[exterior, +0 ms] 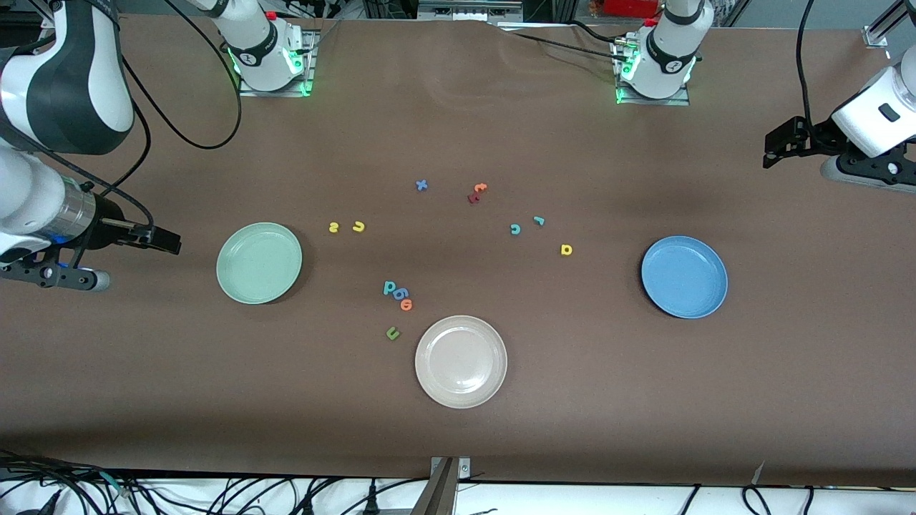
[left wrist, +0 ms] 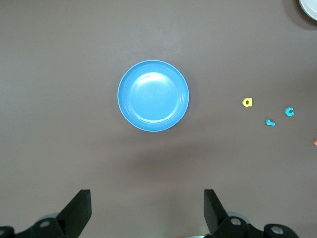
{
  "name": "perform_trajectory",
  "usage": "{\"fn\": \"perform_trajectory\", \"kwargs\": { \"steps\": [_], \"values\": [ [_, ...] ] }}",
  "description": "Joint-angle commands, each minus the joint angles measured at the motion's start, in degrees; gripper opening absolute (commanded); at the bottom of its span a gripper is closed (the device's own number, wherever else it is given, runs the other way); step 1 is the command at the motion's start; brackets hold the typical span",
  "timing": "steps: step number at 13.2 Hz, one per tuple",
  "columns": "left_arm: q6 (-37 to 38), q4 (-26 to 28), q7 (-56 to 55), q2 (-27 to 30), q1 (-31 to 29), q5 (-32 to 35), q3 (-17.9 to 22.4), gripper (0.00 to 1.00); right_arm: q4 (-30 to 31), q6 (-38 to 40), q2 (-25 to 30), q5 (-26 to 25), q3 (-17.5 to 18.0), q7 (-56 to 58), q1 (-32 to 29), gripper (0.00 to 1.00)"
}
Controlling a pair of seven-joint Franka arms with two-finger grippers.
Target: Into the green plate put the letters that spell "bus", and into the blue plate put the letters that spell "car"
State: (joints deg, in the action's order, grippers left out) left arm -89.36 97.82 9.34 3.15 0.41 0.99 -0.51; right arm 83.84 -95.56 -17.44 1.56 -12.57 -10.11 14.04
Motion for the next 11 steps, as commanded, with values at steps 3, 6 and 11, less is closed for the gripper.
{"fn": "perform_trajectory", "kwargs": {
  "steps": [3, 6, 11],
  "values": [
    [-0.64, 0.27, 1.12, 0.02, -0.06, -1.25, -0.01, 1.00, 0.00, 0.55, 0.21, 0.37, 0.17, 0.35, 0.03, 1.00],
    [-0.64, 0.18, 1.12, 0.02, -0.06, -1.34, -0.01, 1.00, 0.00, 0.64, 0.30, 0.37, 0.17, 0.35, 0.03, 1.00],
    [-0.64, 0.00, 1.12, 0.11, -0.06, -1.25, -0.01, 1.00, 0.18, 0.64, 0.30, 0.28, 0.17, 0.35, 0.11, 1.00]
  ]
}}
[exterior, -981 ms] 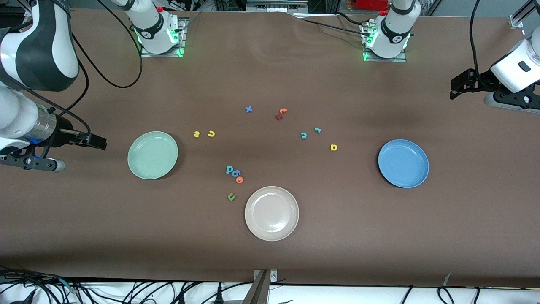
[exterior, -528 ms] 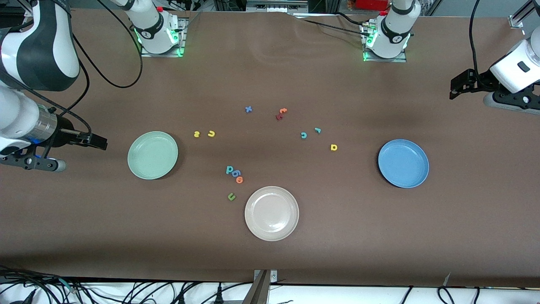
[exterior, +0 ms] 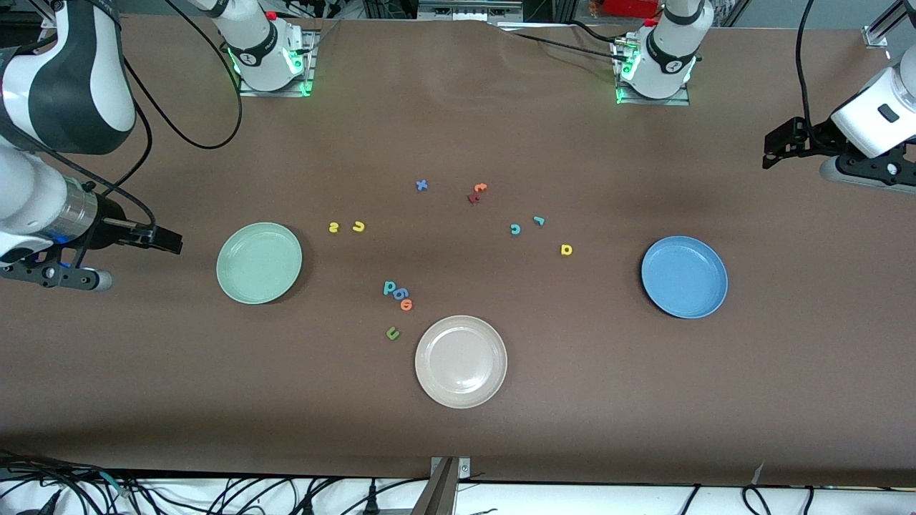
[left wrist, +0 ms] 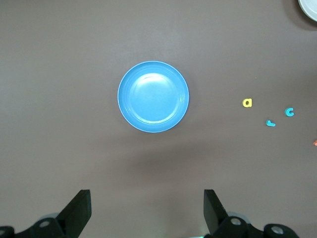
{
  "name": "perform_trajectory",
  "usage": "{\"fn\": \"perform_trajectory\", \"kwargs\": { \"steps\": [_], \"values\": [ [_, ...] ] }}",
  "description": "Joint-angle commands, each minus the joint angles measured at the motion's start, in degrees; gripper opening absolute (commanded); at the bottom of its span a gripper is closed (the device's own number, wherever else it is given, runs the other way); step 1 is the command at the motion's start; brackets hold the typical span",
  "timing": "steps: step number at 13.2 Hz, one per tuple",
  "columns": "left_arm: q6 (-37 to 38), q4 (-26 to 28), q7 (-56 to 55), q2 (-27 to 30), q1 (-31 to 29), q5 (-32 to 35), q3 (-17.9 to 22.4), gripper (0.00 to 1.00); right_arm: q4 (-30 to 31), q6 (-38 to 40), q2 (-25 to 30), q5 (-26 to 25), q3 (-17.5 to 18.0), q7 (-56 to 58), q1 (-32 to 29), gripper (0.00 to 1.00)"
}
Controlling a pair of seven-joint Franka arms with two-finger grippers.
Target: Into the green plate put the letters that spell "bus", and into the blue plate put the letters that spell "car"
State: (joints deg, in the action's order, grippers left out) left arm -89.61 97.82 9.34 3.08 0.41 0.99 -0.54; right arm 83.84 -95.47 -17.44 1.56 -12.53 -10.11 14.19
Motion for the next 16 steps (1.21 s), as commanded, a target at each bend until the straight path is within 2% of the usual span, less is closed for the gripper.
{"fn": "perform_trajectory", "kwargs": {
  "steps": [1, 10, 13, 16],
  "values": [
    [-0.39, 0.00, 1.12, 0.17, -0.06, -1.25, 0.01, 1.00, 0.18, 0.55, 0.30, 0.28, 0.14, 0.35, -0.04, 1.00],
    [-0.40, -0.88, 1.03, -1.41, -0.06, -1.34, 0.01, 1.00, 0.27, 0.55, -0.14, 0.11, 0.31, -0.35, 0.39, 1.00],
    [-0.31, -2.36, 1.03, -8.07, -1.11, -2.82, 0.45, 1.00, 0.27, 0.46, -1.37, 0.11, 0.75, -0.70, 1.36, 1.00],
    [-0.57, -3.42, 1.12, -12.56, -1.29, -3.89, 0.45, 1.00, 0.27, -0.24, -1.54, 0.37, 0.84, -5.78, 5.83, 0.99]
  ]
}}
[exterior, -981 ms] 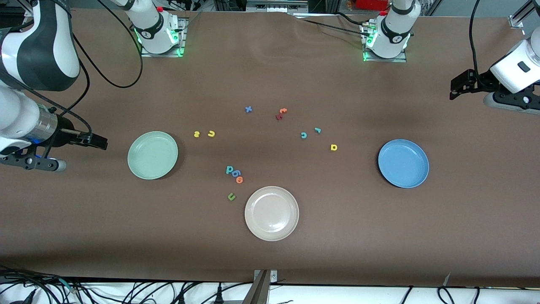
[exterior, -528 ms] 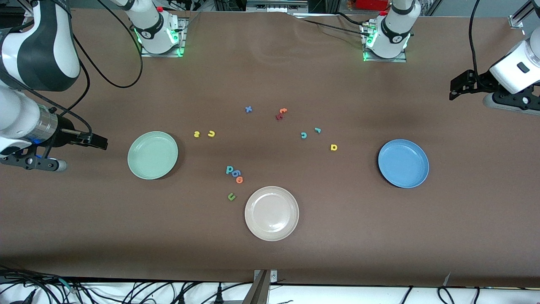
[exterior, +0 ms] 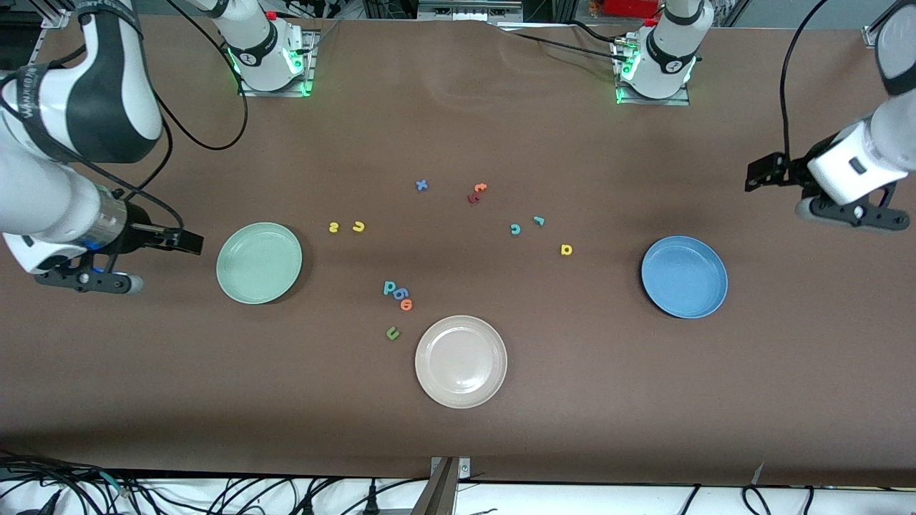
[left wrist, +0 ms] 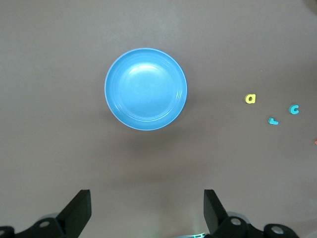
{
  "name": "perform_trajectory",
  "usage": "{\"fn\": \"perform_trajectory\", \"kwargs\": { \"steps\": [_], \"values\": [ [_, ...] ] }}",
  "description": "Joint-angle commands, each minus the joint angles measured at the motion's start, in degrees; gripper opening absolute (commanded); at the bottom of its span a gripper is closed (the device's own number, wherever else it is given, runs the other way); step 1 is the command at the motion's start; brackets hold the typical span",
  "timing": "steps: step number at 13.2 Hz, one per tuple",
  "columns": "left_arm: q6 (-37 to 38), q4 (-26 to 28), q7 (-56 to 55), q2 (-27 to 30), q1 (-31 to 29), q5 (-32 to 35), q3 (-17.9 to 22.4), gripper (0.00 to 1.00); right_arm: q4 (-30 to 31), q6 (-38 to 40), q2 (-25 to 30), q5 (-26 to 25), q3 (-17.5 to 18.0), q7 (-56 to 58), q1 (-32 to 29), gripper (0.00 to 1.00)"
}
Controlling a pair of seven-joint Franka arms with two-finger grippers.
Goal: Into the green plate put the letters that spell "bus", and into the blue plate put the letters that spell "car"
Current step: 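Grasp the yellow u and yellow a with the right and left grippers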
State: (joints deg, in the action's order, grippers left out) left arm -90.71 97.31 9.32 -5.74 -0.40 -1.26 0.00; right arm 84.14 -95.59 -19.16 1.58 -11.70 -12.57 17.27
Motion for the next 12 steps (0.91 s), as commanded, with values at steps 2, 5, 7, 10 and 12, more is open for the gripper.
{"fn": "perform_trajectory", "kwargs": {
  "steps": [2, 5, 7, 10, 12],
  "values": [
    [-0.51, -2.92, 1.14, -7.59, 1.53, -1.64, -1.31, 1.00, -0.12, -1.35, -0.62, 0.71, -0.08, -6.23, 5.14, 0.99],
    [-9.38, -1.16, -3.85, -11.64, 5.48, -4.43, -4.65, 1.00, 0.23, -2.67, -2.98, 0.88, 0.18, -13.84, 9.17, 0.99],
    [-13.42, -0.55, -3.87, -14.46, 6.11, -5.42, -6.32, 1.00, 1.28, -4.86, -4.22, 0.88, 0.19, -21.50, 12.34, 0.99],
    [-25.95, 6.45, -5.35, -16.58, 6.98, -5.25, -10.45, 1.00, 3.13, -11.01, -6.85, 0.88, 0.19, -24.95, 15.16, 0.99],
    [-35.72, 12.79, -8.78, -16.41, 9.35, -4.64, -10.81, 1.00, 6.28, -13.30, -7.56, 1.06, 0.27, -25.57, 16.22, 0.99]
  ]
}}
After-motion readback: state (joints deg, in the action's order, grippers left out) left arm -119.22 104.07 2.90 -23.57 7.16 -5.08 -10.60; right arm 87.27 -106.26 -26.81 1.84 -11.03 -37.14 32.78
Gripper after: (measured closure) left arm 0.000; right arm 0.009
